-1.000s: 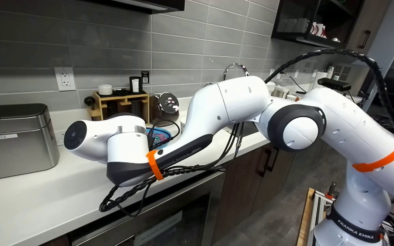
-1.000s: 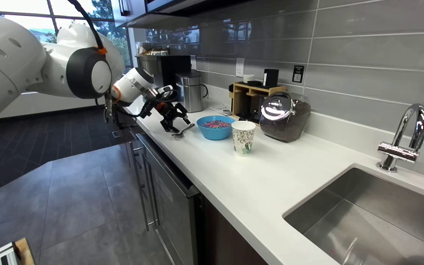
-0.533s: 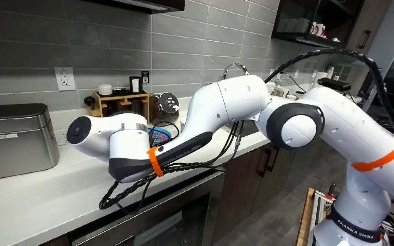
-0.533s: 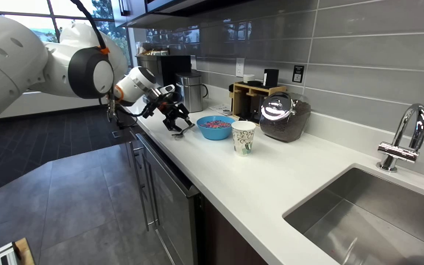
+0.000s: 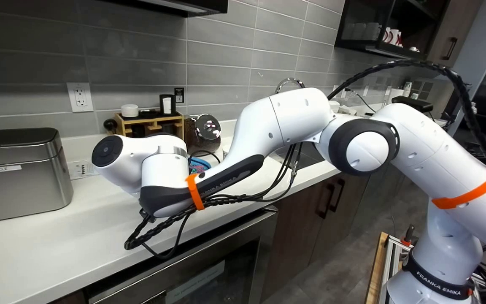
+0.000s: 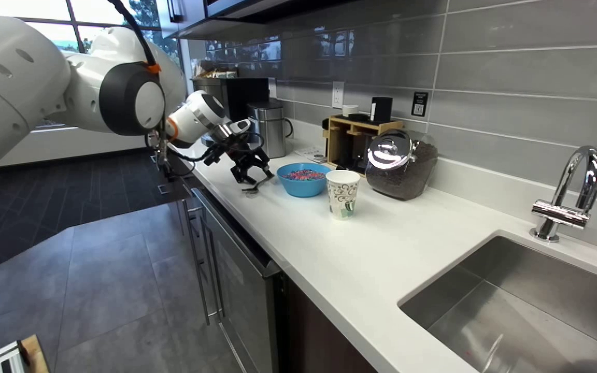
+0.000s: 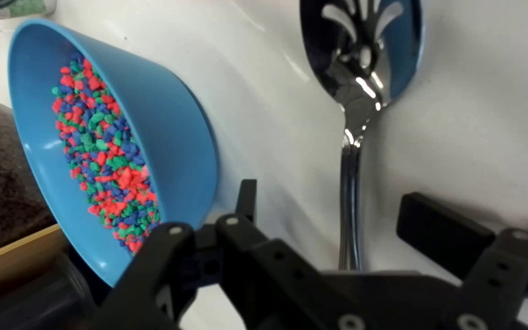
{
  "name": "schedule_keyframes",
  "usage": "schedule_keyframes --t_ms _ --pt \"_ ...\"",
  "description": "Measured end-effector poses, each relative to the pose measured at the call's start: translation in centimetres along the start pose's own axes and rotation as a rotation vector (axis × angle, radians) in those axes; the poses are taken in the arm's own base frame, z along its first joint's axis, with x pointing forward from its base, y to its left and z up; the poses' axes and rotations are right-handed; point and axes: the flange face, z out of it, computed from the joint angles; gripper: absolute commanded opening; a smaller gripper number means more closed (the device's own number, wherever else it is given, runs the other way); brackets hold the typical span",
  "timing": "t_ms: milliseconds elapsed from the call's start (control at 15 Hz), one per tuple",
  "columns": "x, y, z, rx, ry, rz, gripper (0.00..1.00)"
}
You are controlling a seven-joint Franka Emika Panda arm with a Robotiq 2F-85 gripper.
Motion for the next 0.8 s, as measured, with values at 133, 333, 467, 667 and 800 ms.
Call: schedule_keyframes --t_ms 133,333,467,667,800 --pt "0.0 0.2 0.1 0.023 0.008 -0.007 0.80" --pt "-0.1 0.5 0.3 0.053 0.022 -0.026 0.80" --pt "-0.2 0.8 0.5 0.073 0.029 -0.039 0.75" --pt "-0.3 1.0 0.6 0.112 0.041 -0.056 0.67" --pt "-0.4 1.1 0.6 0.142 0.050 -0.069 0.56"
